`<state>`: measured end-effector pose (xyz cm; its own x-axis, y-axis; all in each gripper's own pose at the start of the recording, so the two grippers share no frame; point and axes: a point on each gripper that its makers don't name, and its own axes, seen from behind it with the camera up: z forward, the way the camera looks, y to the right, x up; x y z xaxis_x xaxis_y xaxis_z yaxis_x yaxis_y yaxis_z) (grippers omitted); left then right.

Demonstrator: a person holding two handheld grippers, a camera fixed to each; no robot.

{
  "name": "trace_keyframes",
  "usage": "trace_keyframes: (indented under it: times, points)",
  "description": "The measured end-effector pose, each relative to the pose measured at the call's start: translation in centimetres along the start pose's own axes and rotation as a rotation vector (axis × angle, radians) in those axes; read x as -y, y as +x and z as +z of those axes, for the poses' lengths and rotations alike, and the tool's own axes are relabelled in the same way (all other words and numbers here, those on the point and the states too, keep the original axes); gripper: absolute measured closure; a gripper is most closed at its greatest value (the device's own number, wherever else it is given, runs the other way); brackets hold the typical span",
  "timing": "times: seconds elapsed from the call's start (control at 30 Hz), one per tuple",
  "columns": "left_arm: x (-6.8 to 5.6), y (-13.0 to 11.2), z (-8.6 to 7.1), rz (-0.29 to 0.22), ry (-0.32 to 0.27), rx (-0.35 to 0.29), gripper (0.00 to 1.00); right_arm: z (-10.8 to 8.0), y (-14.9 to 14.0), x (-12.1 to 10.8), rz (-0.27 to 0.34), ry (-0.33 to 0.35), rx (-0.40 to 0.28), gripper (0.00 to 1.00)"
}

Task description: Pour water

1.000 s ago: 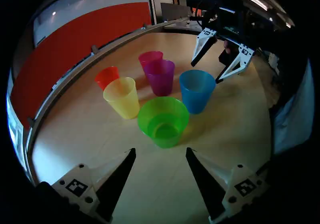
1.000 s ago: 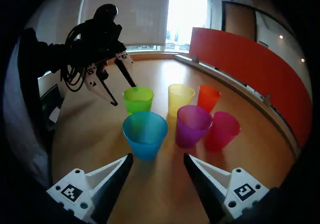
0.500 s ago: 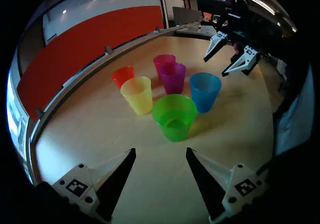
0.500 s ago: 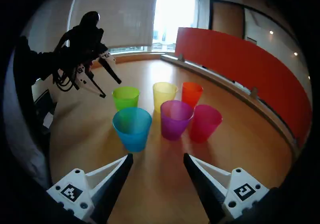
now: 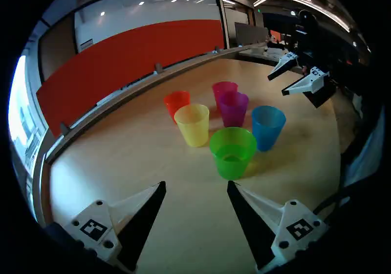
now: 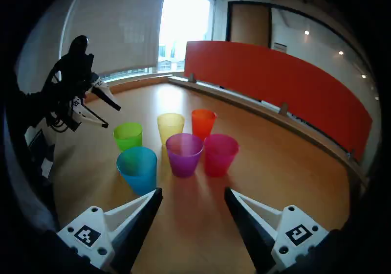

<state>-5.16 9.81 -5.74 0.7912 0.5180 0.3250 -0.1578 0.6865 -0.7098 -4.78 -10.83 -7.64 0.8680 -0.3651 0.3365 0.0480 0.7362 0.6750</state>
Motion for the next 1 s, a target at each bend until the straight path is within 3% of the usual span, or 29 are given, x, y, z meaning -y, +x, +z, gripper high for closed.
trace_keyframes:
  times: [0.17, 0.4, 0.6, 1.0]
  points:
    - [1.4, -0.4, -0.3, -0.045, 0.068, -0.025, 0.07, -0.4, 0.5, -1.1, 0.051, -0.056, -0.022, 0.02]
    - [2.4, 0.0, -0.8, -0.109, 0.121, -0.074, 0.07, -0.4, 1.4, -2.2, 0.124, -0.127, -0.054, 0.02]
    - [4.1, 0.8, -1.5, -0.149, 0.202, -0.121, 0.07, -0.7, 3.4, -3.8, 0.187, -0.224, -0.109, 0.02]
    - [6.5, 2.9, -3.6, -0.251, 0.319, -0.242, 0.07, -2.1, 6.1, -5.8, 0.197, -0.347, -0.194, 0.02]
